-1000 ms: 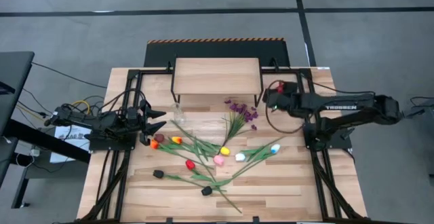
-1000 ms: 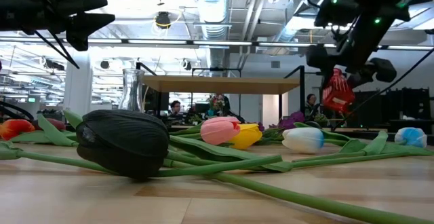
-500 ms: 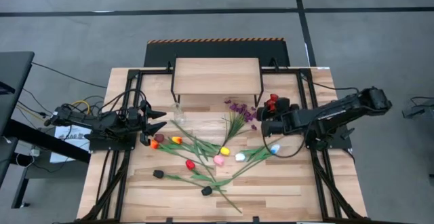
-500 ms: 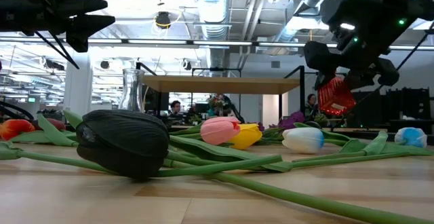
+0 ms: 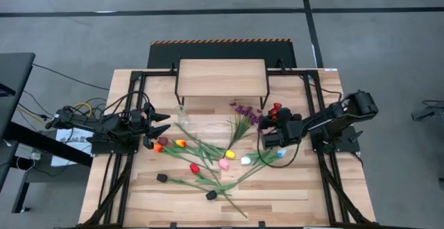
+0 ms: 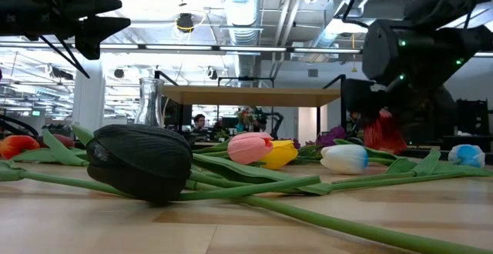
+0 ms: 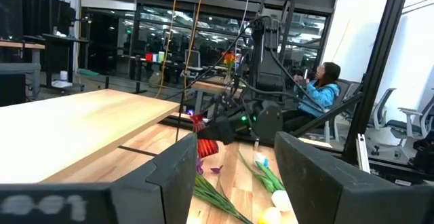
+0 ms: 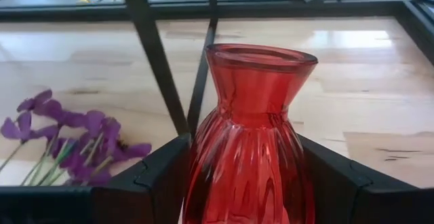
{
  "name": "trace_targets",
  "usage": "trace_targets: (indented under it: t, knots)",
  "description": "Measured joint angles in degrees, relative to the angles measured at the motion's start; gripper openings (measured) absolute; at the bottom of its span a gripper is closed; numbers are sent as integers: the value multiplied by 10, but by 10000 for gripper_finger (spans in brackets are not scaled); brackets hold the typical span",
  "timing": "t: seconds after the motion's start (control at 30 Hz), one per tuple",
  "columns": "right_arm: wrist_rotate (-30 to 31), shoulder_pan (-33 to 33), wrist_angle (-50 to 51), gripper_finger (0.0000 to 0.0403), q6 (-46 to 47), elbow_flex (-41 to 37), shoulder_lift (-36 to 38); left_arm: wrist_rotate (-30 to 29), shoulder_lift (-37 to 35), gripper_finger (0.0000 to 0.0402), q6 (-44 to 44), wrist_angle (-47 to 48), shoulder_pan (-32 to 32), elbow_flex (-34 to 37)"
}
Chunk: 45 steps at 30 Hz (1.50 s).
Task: Pick and place flowers into a vace then onto a shelf
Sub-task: Adjust the red vase
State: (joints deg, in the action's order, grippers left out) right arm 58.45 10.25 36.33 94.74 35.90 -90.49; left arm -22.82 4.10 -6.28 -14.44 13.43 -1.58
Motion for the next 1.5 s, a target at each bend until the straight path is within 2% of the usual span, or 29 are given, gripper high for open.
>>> trace_targets:
  t: [0.57,0.63,0.9,1.17,1.33,1.5]
  knots:
    - [52,54,-55,227,12,0,-74,0,0,187,0,0,0,0]
    - [34,59,-59,227,15,0,-74,0,0,187,0,0,0,0]
    - [39,76,-63,229,15,0,-74,0,0,187,0,0,0,0]
    - [68,78,-70,229,14,0,-89,0,0,187,0,0,0,0]
    - [110,78,-100,230,47,0,-142,0,0,187,-4,0,0,0]
    - [104,79,-115,230,114,0,-214,1,0,187,-4,0,0,0]
